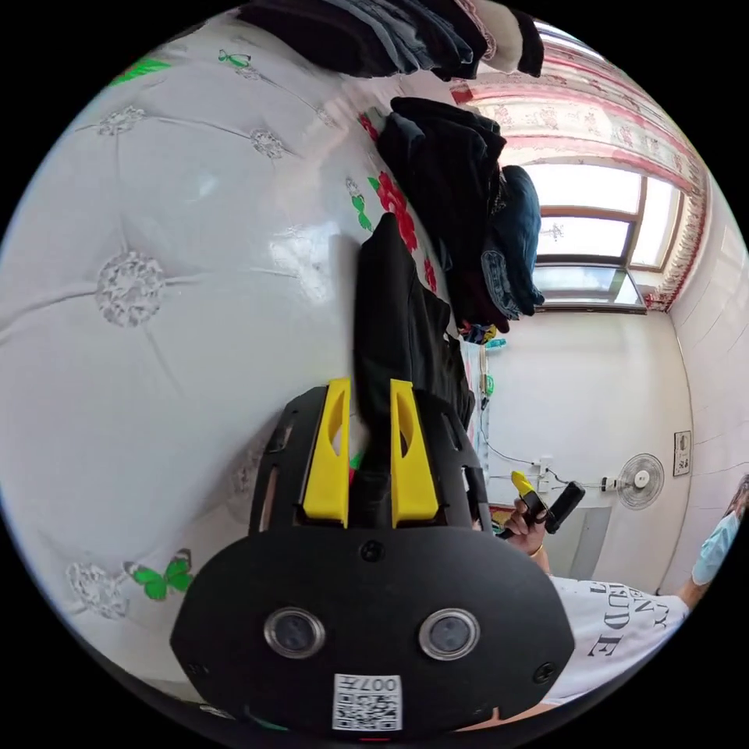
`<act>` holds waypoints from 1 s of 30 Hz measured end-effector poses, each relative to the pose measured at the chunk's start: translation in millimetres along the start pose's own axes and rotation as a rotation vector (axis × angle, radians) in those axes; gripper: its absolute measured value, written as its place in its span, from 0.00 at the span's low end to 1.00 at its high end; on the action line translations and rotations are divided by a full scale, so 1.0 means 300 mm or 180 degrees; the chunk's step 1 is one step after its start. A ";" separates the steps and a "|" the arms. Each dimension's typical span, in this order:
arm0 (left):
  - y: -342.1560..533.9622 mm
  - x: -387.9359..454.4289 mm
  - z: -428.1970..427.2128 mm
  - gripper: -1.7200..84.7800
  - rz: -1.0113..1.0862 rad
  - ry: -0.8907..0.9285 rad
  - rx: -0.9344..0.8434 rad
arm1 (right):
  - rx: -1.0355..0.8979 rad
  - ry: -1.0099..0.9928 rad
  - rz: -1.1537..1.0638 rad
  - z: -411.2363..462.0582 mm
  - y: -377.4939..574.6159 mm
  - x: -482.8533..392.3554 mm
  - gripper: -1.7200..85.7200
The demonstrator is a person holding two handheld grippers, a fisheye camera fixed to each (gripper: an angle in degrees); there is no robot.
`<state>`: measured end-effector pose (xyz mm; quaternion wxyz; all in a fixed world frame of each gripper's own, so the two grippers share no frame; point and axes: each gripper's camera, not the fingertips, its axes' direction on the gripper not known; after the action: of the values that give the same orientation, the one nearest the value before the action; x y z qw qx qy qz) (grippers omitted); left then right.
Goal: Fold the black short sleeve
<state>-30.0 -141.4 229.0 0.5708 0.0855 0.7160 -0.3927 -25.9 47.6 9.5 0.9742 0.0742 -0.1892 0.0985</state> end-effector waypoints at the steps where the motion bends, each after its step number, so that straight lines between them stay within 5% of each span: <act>1: -0.018 0.006 0.015 0.09 0.0010 0.0065 -0.0026 | -0.0045 -0.0027 -0.0156 0.056 -0.068 -0.044 0.06; 12: 0.023 0.268 -0.002 0.07 0.1178 -0.0472 -0.0286 | -0.0893 0.0099 -0.0974 0.707 -0.577 -0.260 0.09; 17: 0.020 0.331 -0.025 0.07 0.1629 -0.0850 -0.0463 | -0.1668 0.0615 -0.1222 0.996 -0.607 -0.253 0.06; 19: 0.010 0.314 -0.062 0.08 0.1636 -0.0820 -0.0460 | -0.1534 0.0986 -0.1210 0.996 -0.588 -0.194 0.03; 25: 0.006 0.123 -0.250 0.08 0.1259 -0.0439 -0.0128 | -0.0029 -0.1374 0.0256 0.557 -0.538 0.304 0.02; 30: -0.082 -0.032 -0.285 0.11 0.0830 0.0047 -0.0143 | -0.0004 -0.1770 0.1322 0.562 -0.342 0.660 0.02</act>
<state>-105.1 -98.5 252.2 0.6135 0.1679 0.7116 -0.2984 117.1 -50.2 229.0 0.8446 0.0575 -0.4585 0.2706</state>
